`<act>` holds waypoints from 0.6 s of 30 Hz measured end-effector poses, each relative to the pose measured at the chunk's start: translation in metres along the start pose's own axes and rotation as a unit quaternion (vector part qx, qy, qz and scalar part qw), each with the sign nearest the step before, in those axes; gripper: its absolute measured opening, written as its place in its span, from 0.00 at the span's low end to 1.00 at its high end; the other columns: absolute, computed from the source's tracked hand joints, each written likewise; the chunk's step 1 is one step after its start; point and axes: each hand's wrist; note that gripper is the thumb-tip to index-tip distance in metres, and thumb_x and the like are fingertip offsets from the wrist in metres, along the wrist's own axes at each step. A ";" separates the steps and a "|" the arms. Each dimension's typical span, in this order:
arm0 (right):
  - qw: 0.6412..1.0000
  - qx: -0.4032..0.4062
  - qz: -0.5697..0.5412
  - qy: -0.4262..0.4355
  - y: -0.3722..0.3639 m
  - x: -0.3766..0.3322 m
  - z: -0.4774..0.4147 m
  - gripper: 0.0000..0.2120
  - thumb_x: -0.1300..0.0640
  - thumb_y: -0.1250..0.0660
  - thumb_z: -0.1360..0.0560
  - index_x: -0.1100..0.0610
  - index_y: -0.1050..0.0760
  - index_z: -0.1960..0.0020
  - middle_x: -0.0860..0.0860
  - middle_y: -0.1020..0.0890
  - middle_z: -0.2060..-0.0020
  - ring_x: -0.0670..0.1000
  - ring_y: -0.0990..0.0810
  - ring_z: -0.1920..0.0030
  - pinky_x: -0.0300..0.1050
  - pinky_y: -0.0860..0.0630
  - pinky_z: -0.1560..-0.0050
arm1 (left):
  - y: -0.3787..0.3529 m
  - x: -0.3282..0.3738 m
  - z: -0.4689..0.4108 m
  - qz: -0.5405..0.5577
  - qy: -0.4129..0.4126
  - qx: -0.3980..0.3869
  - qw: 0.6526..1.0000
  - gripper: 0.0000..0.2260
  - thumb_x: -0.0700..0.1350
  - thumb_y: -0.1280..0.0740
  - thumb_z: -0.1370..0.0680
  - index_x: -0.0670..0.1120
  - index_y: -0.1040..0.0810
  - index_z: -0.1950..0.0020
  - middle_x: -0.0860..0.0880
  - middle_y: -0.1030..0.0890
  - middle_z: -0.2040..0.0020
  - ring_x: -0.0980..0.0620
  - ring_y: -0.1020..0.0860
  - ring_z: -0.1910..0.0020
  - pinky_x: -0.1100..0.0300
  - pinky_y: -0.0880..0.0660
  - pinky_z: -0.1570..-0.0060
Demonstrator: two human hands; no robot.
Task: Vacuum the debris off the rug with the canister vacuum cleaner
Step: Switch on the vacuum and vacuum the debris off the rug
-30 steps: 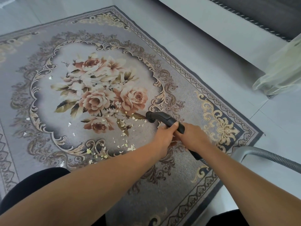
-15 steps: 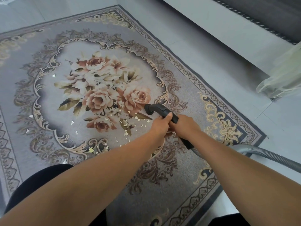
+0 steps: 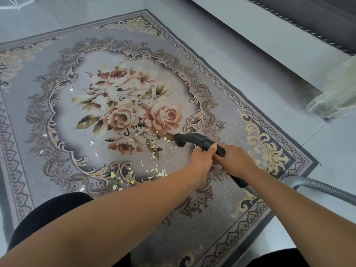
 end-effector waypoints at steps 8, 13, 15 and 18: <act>1.000 -0.004 0.008 0.021 -0.005 -0.022 -0.011 0.20 0.36 0.43 0.24 0.51 0.27 0.59 0.50 0.21 0.70 0.53 0.21 0.69 0.48 0.24 0.66 | 0.012 0.011 -0.003 0.032 0.011 0.029 0.999 0.14 0.49 0.36 0.20 0.42 0.25 0.38 0.46 0.20 0.48 0.52 0.23 0.62 0.56 0.24 0.54; 1.000 -0.012 -0.007 0.027 -0.005 -0.024 -0.012 0.16 0.39 0.41 0.23 0.49 0.28 0.61 0.50 0.22 0.70 0.52 0.23 0.71 0.45 0.28 0.68 | 0.013 0.010 -0.004 0.040 0.007 0.044 0.998 0.15 0.49 0.36 0.19 0.42 0.25 0.36 0.44 0.19 0.44 0.49 0.22 0.57 0.58 0.23 0.57; 1.000 -0.008 -0.007 0.028 -0.005 -0.023 -0.011 0.16 0.40 0.41 0.23 0.49 0.30 0.63 0.49 0.23 0.71 0.51 0.25 0.72 0.44 0.30 0.69 | 0.013 0.009 -0.004 0.039 0.003 0.044 0.998 0.16 0.49 0.35 0.20 0.42 0.26 0.35 0.44 0.19 0.42 0.48 0.22 0.52 0.57 0.23 0.54; 0.999 -0.009 -0.002 0.033 -0.003 -0.032 -0.010 0.15 0.41 0.40 0.23 0.48 0.32 0.64 0.49 0.23 0.71 0.51 0.25 0.71 0.44 0.31 0.69 | 0.016 0.011 -0.004 0.042 0.000 0.052 0.998 0.16 0.49 0.36 0.19 0.43 0.26 0.34 0.46 0.19 0.45 0.48 0.22 0.52 0.56 0.23 0.53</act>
Point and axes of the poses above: each hand's wrist, its own z-axis away from the middle knuckle, its own y-axis out of the back of the hand, x = y × z
